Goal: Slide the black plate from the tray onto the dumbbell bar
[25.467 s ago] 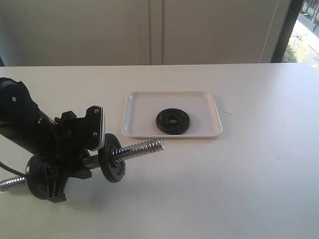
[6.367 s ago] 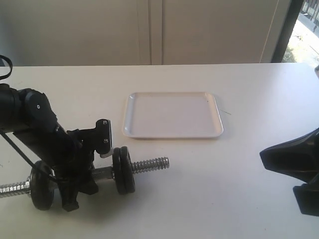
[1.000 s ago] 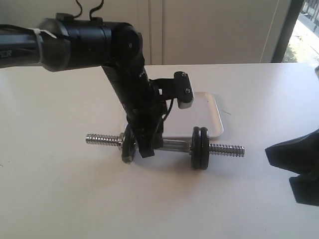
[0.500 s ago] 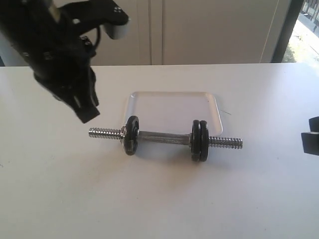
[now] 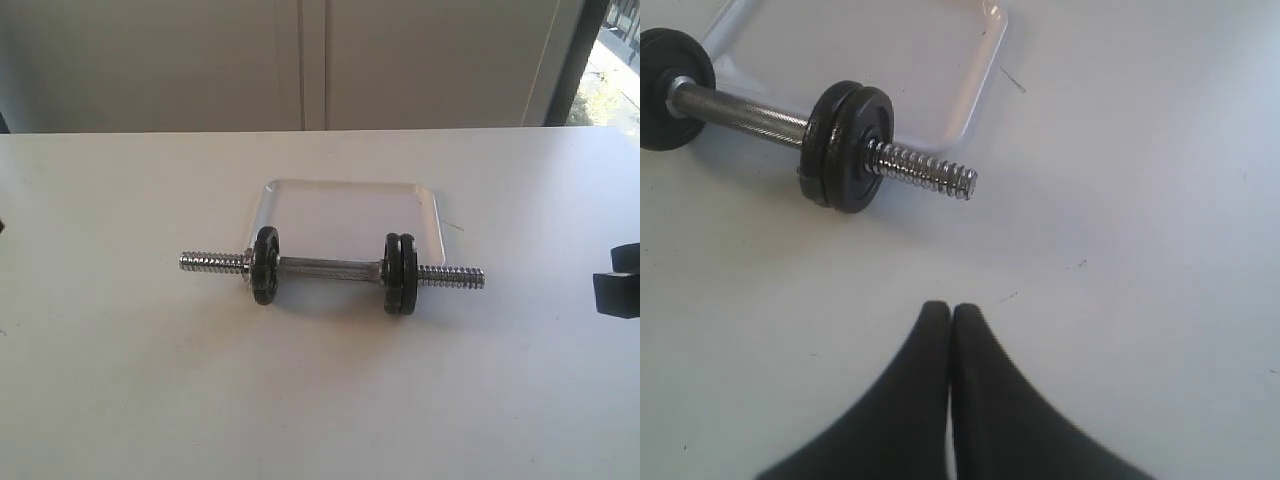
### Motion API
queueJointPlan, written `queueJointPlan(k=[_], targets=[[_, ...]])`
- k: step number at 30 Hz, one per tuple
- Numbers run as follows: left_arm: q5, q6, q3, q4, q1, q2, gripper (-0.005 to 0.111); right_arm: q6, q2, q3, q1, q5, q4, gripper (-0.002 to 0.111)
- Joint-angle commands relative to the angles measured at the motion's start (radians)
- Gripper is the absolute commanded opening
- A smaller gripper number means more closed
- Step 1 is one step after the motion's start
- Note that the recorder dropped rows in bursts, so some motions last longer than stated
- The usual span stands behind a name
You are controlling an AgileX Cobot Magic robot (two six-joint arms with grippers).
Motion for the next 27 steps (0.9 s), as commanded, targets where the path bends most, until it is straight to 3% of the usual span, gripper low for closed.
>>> queueJointPlan(k=[1,6,15,27], targets=[[-0.041,-0.056,0.096,0.003,-0.004,-0.138,0.0,0.006,-0.005,0.004,-0.006,-0.013,-0.011,0.0],[-0.053,-0.124,0.178,0.053,-0.004,-0.243,0.0,0.006,-0.005,0.004,-0.006,-0.015,-0.011,0.0],[-0.193,-0.284,0.331,0.166,-0.004,-0.438,0.0,0.006,-0.005,0.004,-0.006,-0.029,-0.011,0.0],[-0.195,-0.355,0.415,0.218,-0.004,-0.48,0.0,0.006,-0.005,0.004,-0.006,-0.029,-0.004,0.0]])
